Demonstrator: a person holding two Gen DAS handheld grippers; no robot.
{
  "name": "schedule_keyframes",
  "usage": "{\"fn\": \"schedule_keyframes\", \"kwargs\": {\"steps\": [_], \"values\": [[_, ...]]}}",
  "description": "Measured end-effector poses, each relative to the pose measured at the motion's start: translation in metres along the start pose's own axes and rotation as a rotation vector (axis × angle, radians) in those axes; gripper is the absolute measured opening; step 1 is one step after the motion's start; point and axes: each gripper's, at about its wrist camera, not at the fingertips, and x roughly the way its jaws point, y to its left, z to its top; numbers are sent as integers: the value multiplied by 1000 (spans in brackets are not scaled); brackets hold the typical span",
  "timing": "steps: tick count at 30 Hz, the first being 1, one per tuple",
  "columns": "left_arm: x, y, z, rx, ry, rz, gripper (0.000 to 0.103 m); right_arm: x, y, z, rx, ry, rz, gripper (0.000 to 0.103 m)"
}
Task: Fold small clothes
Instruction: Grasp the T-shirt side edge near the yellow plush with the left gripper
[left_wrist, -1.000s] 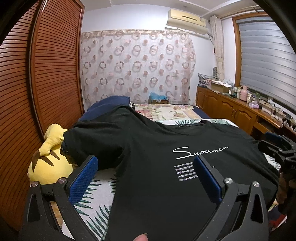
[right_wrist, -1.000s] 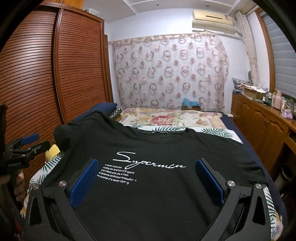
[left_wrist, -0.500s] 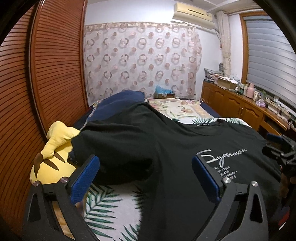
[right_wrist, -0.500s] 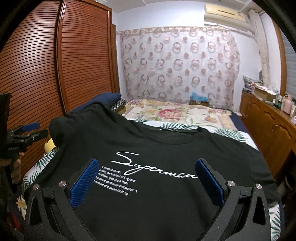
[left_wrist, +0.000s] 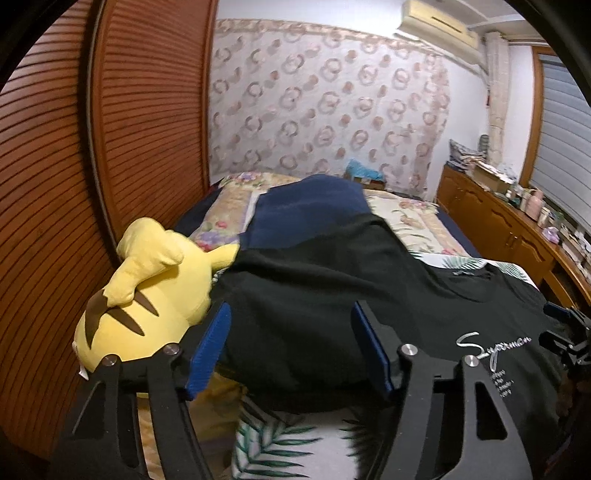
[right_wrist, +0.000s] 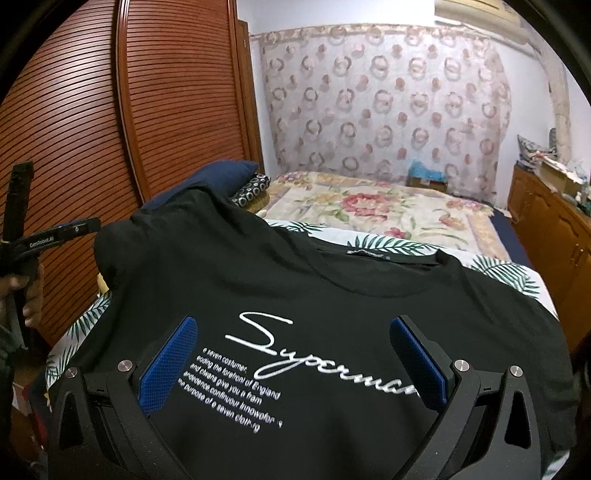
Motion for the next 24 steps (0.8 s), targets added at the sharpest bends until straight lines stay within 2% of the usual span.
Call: {"fn": "schedule_keyframes", "kwargs": {"steps": [3,5,12,14,20,24], "values": [[7,11,2,-29,14,15,67,12,-6,10,-3,17,14,103],[14,18,2,-45,34,17,57,21,-7,15,-8,28,24,103],[27,30,-1,-78,81,36,39,44,-8,26,-18,54,49,103],[27,31,-3,-85,84,30,30,48,-8,26,-18,60,54,103],[17,24,-1,-29,55,43,11,54,-11,27,-13,66,55,103],[11,18,-3,-3,53,40,9,52,-10,24,-5,59,50,103]]}}
